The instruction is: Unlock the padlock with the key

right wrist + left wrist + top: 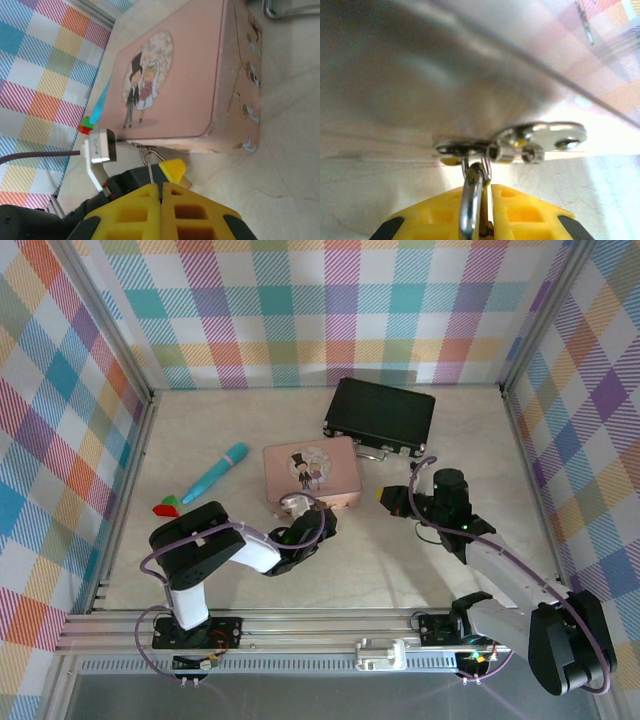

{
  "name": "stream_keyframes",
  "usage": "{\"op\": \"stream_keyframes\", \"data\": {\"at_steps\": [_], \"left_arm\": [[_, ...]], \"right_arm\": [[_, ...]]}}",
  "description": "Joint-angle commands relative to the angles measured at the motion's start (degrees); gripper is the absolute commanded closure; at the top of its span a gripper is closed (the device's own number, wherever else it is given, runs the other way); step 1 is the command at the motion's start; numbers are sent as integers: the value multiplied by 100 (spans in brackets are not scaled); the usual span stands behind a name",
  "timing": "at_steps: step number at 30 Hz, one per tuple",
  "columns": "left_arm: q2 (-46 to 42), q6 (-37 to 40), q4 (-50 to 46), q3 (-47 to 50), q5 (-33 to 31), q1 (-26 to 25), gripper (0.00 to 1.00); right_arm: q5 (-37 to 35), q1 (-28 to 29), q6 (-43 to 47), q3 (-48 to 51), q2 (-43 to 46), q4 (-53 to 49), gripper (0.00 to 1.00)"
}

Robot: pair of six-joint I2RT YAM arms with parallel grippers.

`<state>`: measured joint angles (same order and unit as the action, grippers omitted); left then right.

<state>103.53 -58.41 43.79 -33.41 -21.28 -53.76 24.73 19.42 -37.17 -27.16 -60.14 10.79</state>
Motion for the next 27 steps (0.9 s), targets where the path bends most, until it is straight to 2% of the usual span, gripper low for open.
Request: {"op": "stream_keyframes", "data": {"at_steps": [1, 7, 16, 22, 27], "left_arm": [[-56, -794, 420, 306, 630, 108, 100], [-120, -1419, 1284, 523, 852, 228, 100], [-336, -1537, 1696, 479, 980, 265, 100], [-377, -1515, 1938, 507, 969, 269, 100], [-417, -1489, 2128, 585, 940, 278, 100]], "right_arm": [[283, -44, -349, 219, -247, 470, 100], [922, 7, -929, 553, -1038, 1747, 100], [940, 461, -1898, 1057, -2018, 3593, 100], [1022, 772, -2515, 851, -2890, 4615, 100], [921, 791, -2987, 940, -3635, 5729, 100]]}}
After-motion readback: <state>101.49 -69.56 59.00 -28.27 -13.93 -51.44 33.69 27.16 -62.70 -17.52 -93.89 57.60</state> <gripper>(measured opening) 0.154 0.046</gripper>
